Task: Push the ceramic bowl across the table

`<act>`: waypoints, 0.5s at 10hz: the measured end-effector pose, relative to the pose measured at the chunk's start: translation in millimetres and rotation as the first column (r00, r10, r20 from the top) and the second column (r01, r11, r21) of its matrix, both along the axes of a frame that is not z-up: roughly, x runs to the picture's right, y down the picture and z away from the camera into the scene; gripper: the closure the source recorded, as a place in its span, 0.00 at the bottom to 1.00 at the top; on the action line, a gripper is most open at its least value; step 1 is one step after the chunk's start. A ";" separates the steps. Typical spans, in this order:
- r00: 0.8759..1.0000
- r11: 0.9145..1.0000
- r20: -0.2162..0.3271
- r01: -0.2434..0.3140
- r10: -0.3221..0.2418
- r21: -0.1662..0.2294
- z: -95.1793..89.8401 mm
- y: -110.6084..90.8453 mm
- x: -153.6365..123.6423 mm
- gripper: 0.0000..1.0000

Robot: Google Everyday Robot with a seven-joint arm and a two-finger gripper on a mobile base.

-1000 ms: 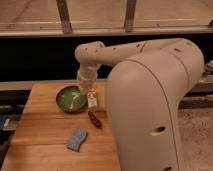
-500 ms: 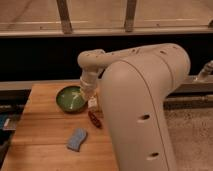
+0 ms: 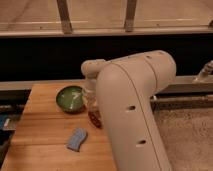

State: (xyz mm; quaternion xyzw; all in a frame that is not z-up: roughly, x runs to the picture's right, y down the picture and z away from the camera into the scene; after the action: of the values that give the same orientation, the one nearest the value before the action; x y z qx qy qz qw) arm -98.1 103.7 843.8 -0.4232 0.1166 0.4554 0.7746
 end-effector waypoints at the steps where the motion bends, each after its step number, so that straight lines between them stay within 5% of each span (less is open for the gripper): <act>1: 1.000 1.000 0.005 -0.006 0.006 -0.006 3.6 0.7 -2.1 1.00; 5: 1.000 1.000 0.027 -0.006 0.007 -0.023 17.6 1.6 -16.7 1.00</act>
State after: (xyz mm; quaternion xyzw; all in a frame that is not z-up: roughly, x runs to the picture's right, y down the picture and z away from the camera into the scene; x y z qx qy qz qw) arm -114.8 105.3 861.4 -0.4385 0.1099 0.4508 0.7697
